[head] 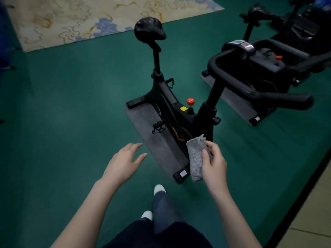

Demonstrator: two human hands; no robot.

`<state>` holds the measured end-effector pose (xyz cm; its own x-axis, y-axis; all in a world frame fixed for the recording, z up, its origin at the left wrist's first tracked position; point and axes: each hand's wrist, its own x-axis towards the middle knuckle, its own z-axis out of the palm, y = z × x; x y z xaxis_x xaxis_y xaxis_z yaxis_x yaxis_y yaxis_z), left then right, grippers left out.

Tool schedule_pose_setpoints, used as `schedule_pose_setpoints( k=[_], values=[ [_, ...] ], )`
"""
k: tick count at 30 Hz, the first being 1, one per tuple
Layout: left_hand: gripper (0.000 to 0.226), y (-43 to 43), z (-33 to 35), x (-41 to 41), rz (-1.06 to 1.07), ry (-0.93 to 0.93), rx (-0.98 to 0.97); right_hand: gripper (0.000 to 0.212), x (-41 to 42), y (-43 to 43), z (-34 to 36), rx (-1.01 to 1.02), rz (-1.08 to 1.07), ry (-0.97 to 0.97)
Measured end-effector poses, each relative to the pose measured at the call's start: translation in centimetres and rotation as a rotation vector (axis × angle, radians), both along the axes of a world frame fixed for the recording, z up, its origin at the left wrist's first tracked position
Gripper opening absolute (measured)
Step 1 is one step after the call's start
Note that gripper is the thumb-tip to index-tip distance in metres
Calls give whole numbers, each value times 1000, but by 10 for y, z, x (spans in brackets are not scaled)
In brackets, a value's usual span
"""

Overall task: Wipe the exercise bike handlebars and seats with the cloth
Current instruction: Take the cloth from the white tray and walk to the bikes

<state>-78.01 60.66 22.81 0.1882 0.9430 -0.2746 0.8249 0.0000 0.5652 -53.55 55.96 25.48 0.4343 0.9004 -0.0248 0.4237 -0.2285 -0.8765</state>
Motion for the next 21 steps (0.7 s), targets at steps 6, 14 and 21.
schedule_pose_setpoints(
  k=[6,14,21],
  values=[
    [49,47,-3,-23,87,-2,-1,23,-18,67,-4,15,106,10],
    [49,155,6,-24,108,27,50,28,-20,184,-4,40,166,65],
    [48,228,14,-28,64,3,68,38,-32,244,-2,18,142,100]
  ],
)
